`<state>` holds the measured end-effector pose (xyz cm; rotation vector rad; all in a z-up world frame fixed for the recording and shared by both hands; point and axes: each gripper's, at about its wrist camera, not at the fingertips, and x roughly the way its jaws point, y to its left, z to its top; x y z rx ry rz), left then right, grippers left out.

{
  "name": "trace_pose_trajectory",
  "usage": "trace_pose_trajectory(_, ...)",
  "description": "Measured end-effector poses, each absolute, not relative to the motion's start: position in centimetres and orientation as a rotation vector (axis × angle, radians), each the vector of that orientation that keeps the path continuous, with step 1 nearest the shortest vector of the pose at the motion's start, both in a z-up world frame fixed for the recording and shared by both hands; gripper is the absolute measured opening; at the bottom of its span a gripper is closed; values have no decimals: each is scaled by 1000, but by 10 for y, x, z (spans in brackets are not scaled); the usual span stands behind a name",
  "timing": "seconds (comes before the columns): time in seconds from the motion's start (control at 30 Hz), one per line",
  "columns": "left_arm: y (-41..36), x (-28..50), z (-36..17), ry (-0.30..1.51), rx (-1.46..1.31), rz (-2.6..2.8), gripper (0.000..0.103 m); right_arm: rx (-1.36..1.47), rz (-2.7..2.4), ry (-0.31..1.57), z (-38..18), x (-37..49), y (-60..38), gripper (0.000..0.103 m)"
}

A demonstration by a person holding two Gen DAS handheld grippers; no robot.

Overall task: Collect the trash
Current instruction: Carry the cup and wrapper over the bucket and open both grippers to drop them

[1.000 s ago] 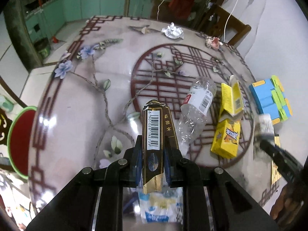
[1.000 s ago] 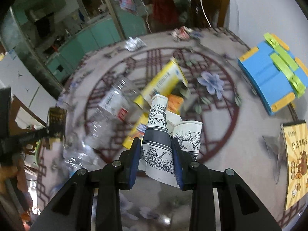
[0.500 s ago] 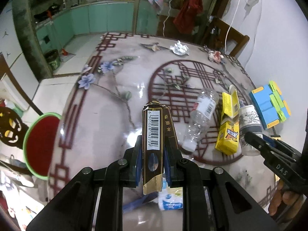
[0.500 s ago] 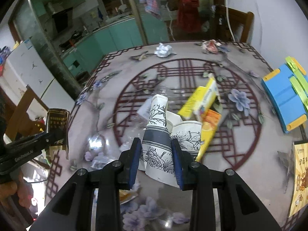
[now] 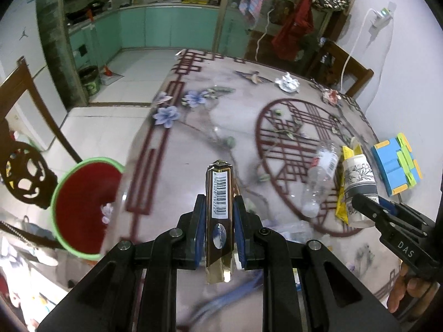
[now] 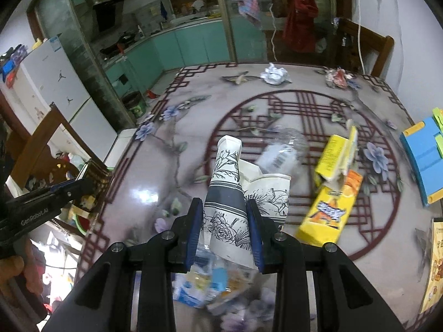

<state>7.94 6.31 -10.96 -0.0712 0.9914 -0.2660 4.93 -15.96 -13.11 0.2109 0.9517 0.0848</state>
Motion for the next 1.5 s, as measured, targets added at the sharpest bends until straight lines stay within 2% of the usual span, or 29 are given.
trace_pose_trajectory(0.5, 169, 98, -117, 1001, -121, -229, 18, 170, 149, 969, -128, 83, -45, 29)
trace_pose_trajectory(0.93, 271, 116, -145, 1051, -173, -104, 18, 128, 271, 964, -124, 114, 64, 30)
trace_pose_trajectory(1.5, 315, 138, -172, 1111, -167, -85, 18, 133, 379, 1023, -143, 151, 146, 30)
